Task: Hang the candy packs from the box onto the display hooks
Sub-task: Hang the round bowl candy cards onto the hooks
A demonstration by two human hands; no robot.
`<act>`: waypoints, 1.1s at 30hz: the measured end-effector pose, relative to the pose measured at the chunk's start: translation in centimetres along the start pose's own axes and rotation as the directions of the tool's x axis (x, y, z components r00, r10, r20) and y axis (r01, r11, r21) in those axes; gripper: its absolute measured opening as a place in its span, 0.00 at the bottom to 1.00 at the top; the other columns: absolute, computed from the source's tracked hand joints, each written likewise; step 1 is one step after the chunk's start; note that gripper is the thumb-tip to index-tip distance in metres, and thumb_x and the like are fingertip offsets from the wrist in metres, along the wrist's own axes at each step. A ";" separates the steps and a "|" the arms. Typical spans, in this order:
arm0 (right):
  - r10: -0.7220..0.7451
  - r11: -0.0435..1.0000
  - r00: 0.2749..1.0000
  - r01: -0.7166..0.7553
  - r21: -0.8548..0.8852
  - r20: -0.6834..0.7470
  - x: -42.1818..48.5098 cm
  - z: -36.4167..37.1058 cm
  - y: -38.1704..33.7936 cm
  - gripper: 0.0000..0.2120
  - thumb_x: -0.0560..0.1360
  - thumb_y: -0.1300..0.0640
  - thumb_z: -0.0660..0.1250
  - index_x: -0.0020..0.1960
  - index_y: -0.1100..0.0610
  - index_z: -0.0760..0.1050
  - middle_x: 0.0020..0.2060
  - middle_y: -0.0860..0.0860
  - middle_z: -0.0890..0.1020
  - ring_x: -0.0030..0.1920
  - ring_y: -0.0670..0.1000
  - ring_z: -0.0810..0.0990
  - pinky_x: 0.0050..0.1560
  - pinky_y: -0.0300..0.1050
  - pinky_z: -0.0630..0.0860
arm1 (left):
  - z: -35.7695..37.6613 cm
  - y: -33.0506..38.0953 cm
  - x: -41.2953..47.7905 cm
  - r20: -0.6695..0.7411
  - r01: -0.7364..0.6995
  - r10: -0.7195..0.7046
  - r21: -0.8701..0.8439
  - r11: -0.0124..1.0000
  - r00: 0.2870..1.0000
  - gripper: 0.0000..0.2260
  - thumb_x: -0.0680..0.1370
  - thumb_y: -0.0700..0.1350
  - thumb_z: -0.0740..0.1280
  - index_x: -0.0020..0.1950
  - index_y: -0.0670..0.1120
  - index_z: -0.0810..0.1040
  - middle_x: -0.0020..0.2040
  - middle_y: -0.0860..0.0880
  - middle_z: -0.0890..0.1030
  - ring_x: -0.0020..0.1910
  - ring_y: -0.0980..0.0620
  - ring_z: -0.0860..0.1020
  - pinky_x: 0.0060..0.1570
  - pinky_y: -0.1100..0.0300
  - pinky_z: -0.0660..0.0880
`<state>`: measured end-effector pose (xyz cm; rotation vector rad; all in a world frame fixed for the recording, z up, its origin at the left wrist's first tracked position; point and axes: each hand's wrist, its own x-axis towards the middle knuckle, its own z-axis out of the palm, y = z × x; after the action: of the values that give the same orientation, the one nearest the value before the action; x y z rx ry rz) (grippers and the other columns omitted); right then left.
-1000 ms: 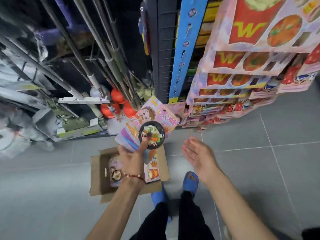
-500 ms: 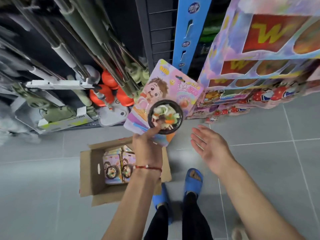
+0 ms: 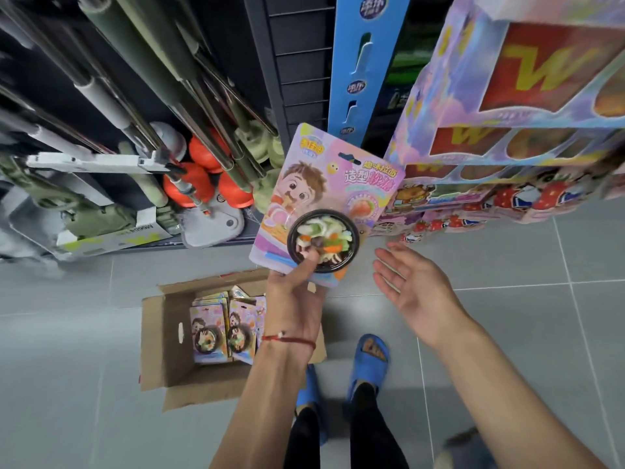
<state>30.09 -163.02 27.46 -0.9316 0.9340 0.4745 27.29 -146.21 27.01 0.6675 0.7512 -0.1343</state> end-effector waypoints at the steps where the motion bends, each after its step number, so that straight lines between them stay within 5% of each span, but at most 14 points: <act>1: 0.005 1.000 1.000 -0.005 -0.006 -0.003 0.0 -0.1 0.1 0.06 0.83 0.58 0.62 0.54 0.53 0.78 0.53 0.52 0.85 0.54 0.51 0.83 0.53 0.44 0.78 | -0.3 -0.4 -0.1 -0.001 -0.015 0.015 0.009 1.000 1.000 0.30 0.70 0.37 0.74 0.72 0.37 0.73 0.66 0.36 0.78 0.65 0.38 0.77 0.59 0.42 0.77; 6: 0.035 0.999 0.999 -0.035 -0.031 -0.007 0.0 -0.6 0.9 0.08 0.83 0.57 0.62 0.59 0.54 0.78 0.56 0.53 0.85 0.56 0.51 0.83 0.52 0.45 0.78 | -1.9 -1.1 -1.2 -0.062 -0.043 0.043 -0.008 0.999 0.997 0.28 0.65 0.43 0.84 0.63 0.43 0.81 0.57 0.42 0.84 0.58 0.42 0.82 0.55 0.41 0.80; 9: 0.042 0.999 0.999 -0.042 -0.031 -0.010 -0.1 -0.9 1.3 0.07 0.83 0.57 0.63 0.59 0.54 0.78 0.56 0.53 0.84 0.56 0.51 0.83 0.52 0.45 0.78 | -2.3 -1.2 -1.5 -0.095 -0.039 0.037 -0.020 0.999 0.995 0.15 0.71 0.41 0.75 0.58 0.46 0.84 0.56 0.44 0.85 0.57 0.42 0.82 0.53 0.43 0.81; 15: 0.047 0.999 0.999 -0.047 -0.021 -0.016 -0.4 -1.2 1.8 0.08 0.83 0.57 0.63 0.59 0.55 0.78 0.56 0.53 0.84 0.56 0.51 0.83 0.54 0.45 0.78 | -0.7 -1.7 -0.5 -0.063 -0.078 0.079 0.017 0.997 0.995 0.26 0.72 0.36 0.72 0.71 0.40 0.75 0.65 0.38 0.80 0.67 0.37 0.78 0.64 0.32 0.73; 18: 0.044 0.999 0.999 -0.044 -0.012 -0.021 -0.5 -1.3 1.9 0.08 0.83 0.58 0.62 0.60 0.55 0.78 0.56 0.53 0.84 0.56 0.51 0.83 0.53 0.45 0.78 | 0.3 -2.0 0.4 -0.037 -0.090 0.090 -0.007 0.996 0.995 0.23 0.72 0.36 0.72 0.67 0.42 0.77 0.59 0.42 0.84 0.60 0.41 0.81 0.60 0.38 0.77; 24: 0.047 0.999 0.999 -0.047 0.000 -0.028 -0.1 -1.4 1.6 0.08 0.83 0.58 0.63 0.59 0.55 0.78 0.55 0.54 0.84 0.55 0.52 0.83 0.53 0.45 0.78 | 1.0 -3.4 2.5 -0.027 -0.082 0.080 -0.069 0.994 0.996 0.29 0.74 0.33 0.73 0.75 0.38 0.70 0.64 0.40 0.79 0.60 0.45 0.80 0.60 0.45 0.78; 30: 0.040 0.999 0.999 -0.040 -0.008 -0.024 0.3 -1.6 1.0 0.09 0.83 0.57 0.63 0.61 0.56 0.78 0.56 0.53 0.85 0.56 0.52 0.83 0.53 0.45 0.78 | 1.6 -4.7 2.7 -0.088 -0.033 0.021 -0.139 0.990 0.996 0.28 0.71 0.37 0.74 0.70 0.41 0.73 0.65 0.38 0.80 0.66 0.40 0.78 0.66 0.41 0.75; 33: 0.032 0.999 0.999 -0.032 -0.009 -0.021 0.3 -1.6 0.8 0.11 0.82 0.57 0.64 0.63 0.56 0.78 0.56 0.54 0.85 0.57 0.52 0.83 0.54 0.46 0.79 | 2.1 -5.1 2.7 -0.150 -0.008 0.004 -0.026 1.000 0.989 0.17 0.74 0.36 0.76 0.60 0.44 0.78 0.55 0.45 0.83 0.59 0.45 0.81 0.69 0.44 0.73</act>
<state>28.94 -163.93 26.35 -0.9328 0.9673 0.4972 28.72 -151.22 23.73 0.6595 0.8944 -0.0686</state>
